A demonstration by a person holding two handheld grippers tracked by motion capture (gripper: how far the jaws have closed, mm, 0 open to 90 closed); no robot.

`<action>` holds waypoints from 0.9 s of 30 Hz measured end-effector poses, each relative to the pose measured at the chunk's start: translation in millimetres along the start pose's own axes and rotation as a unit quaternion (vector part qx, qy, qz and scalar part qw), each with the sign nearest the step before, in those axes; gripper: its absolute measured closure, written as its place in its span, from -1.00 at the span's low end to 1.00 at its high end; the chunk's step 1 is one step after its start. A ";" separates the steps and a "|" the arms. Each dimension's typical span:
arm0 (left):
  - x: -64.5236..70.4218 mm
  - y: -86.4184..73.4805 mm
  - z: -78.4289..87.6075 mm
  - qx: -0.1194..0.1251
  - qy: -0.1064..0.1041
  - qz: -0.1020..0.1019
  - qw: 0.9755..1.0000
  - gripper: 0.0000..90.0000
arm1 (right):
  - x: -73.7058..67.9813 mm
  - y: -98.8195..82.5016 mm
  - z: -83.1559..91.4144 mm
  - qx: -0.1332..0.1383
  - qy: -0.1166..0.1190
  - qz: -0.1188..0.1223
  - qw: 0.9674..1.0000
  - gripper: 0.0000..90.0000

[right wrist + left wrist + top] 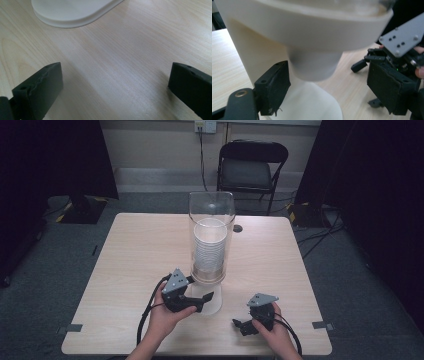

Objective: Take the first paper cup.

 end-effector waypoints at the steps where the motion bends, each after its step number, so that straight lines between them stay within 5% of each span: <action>1: -0.3 1.1 -1.6 0.005 0.000 -0.001 1.000 -0.60 | 0.0 0.0 0.0 0.000 0.000 0.000 1.000 -1.00; 6: -2.2 4.2 -4.2 0.027 0.004 0.005 1.000 -0.63 | 0.0 0.0 0.0 0.000 0.000 0.000 1.000 -1.00; 11: -1.9 2.1 -8.7 0.011 0.022 -0.008 1.000 -0.63 | 0.0 0.0 0.0 0.000 0.000 0.000 1.000 -1.00; 22: -5.7 0.5 -26.3 0.027 0.061 -0.008 0.998 -0.57 | 0.0 0.0 0.0 0.000 0.000 0.000 1.000 -1.00; 27: -6.7 -1.2 -31.6 0.048 0.060 -0.022 0.997 -0.45 | 0.0 0.0 0.0 0.000 0.000 0.000 1.000 -1.00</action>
Point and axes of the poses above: each handheld gripper's, and its own axes: z roughly backward along the jaws, y roughly out of its top, x roughly to its right, the point moved 1 cm from there along -z, roughly forward along the jaws, and after that the axes turned 7 degrees about -y, right-handed, at the moved point
